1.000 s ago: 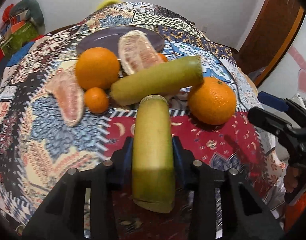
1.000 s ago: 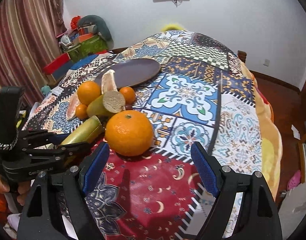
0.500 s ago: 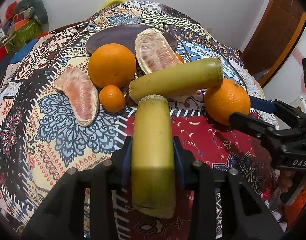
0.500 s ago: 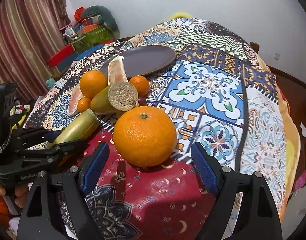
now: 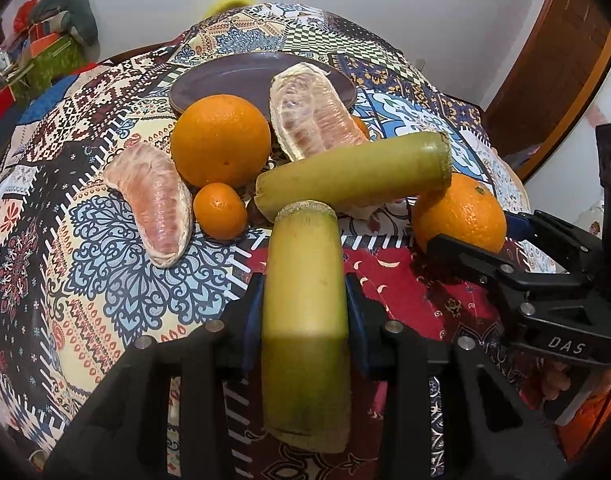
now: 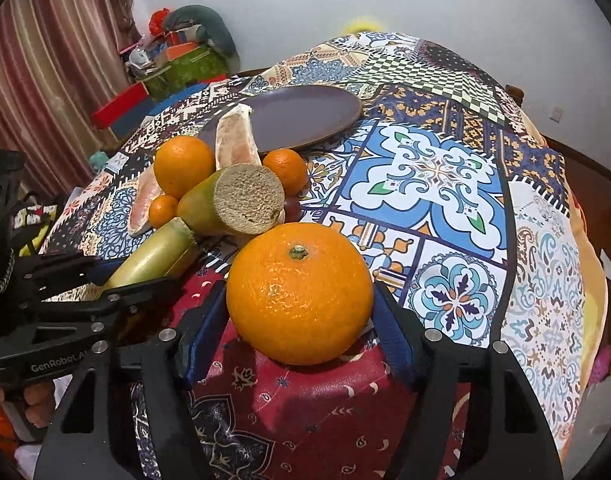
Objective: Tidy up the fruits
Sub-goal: 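Close left gripper on the yellow cylinder while right gripper closes on the large orange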
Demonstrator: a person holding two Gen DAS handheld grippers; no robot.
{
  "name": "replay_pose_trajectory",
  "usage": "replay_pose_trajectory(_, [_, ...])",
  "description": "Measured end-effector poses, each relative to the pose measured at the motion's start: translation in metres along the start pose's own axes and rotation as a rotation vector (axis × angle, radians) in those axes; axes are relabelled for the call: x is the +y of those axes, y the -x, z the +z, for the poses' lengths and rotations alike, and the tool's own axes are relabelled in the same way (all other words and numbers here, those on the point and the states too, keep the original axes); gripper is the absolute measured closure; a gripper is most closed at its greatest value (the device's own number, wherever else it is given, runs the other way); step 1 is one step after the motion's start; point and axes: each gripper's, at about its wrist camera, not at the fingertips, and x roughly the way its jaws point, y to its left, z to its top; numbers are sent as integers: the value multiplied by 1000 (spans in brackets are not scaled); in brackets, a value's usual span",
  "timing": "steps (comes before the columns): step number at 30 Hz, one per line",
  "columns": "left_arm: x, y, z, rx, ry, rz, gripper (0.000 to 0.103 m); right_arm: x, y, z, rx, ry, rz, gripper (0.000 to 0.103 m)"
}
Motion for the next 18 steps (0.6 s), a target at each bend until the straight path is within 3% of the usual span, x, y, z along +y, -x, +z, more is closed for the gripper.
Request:
replay_pose_trajectory(7, [1,12,-7,-14,1,-6,65,-4,11,-5,-13,-14,-23,37])
replay_pose_trajectory(18, [-5,51,-12,-101,-14,-14,65,-8,45,-9,-70,-29,-78,37])
